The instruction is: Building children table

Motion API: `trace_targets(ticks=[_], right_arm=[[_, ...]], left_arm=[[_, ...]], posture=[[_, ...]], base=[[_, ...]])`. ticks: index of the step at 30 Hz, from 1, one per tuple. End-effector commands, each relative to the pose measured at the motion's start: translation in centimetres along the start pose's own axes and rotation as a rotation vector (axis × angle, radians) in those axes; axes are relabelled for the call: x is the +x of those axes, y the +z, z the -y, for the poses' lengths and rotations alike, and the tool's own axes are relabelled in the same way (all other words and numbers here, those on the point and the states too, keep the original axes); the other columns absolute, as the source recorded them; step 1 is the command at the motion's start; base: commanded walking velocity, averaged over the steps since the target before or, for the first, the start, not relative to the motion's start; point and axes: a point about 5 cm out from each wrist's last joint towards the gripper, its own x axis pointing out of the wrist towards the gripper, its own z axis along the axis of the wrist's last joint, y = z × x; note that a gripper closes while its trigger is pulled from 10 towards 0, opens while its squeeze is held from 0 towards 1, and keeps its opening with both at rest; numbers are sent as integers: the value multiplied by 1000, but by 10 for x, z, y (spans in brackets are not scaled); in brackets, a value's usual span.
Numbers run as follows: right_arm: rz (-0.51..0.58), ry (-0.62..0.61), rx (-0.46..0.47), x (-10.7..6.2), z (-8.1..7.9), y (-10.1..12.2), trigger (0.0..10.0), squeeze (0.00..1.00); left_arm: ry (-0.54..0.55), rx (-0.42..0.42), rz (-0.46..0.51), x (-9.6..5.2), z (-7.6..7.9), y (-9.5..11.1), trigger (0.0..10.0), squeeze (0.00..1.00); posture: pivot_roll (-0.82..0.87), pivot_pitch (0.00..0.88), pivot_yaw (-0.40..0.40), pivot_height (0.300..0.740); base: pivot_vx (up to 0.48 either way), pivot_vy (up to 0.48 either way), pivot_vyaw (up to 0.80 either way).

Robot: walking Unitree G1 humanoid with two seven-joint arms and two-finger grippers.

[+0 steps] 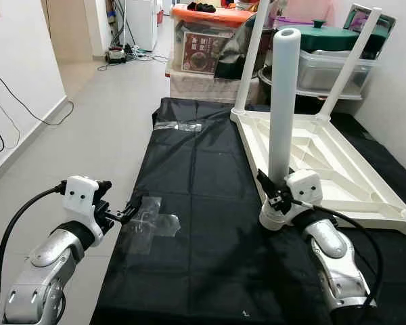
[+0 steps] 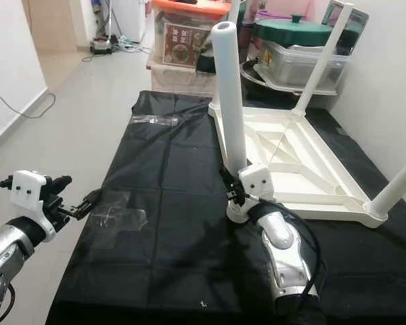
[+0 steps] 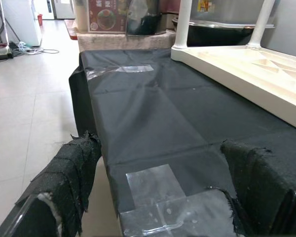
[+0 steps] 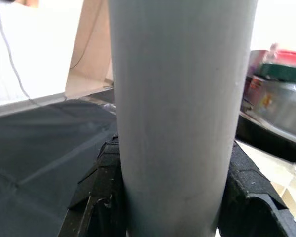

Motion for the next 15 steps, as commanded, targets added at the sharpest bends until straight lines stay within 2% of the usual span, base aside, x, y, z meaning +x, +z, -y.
trace_targets(ticks=[1, 3, 7, 9, 15], right_arm=[[-115, -16, 143, -5, -4, -22, 0, 0], [-153, -48, 212, -4, -2, -28, 0, 0], [-166, -63, 237, -4, -2, -30, 0, 0], [-203, -78, 289, -3, -5, -35, 0, 0], [-265, -76, 331, -2, -11, -42, 0, 0]], left_arm=[[-8, -9, -5, -1, 2, 0, 10000, 0], [-9, -9, -6, 0, 1, 0, 10000, 0], [-10, -9, -7, 0, 1, 0, 10000, 0], [-11, -9, -8, 0, 1, 0, 10000, 0], [-13, -8, -8, 1, 0, 0, 10000, 0]], posture=[[68, 0, -108, 740], [68, 0, -108, 740], [68, 0, -108, 740], [68, 0, -108, 740], [68, 0, -102, 740]], base=[[0, 0, 0], [0, 0, 0], [0, 0, 0], [0, 0, 0], [0, 0, 0]])
